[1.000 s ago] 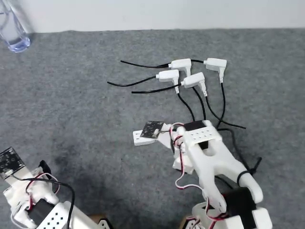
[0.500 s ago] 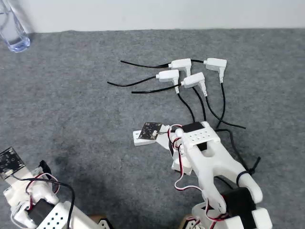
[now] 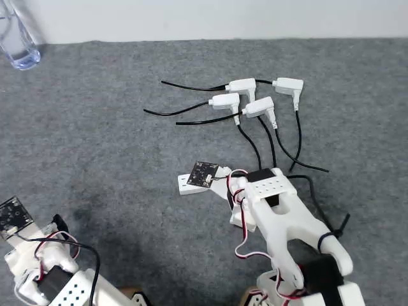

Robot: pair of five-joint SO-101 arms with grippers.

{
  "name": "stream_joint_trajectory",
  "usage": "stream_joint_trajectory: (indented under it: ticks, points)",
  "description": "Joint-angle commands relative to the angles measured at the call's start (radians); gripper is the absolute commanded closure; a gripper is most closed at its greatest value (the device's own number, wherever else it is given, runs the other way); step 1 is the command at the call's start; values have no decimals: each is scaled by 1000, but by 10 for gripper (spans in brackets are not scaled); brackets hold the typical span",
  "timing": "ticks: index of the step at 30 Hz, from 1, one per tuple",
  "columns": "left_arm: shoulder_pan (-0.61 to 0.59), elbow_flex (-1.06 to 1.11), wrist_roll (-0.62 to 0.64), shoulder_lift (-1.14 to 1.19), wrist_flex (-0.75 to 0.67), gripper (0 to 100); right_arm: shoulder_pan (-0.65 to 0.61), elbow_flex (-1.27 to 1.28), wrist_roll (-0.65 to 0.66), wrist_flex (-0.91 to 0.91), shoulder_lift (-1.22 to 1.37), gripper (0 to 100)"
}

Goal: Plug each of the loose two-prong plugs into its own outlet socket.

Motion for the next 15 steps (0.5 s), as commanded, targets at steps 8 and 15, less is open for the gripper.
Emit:
stream_joint_trajectory:
  ticks: [8,15]
  points:
    - [229,-4,235,-3,5,681,-7,-15,-6,71,-93,991]
    - [767,-27,684,-3,3,681,-7,-107,-28,338,-394,991]
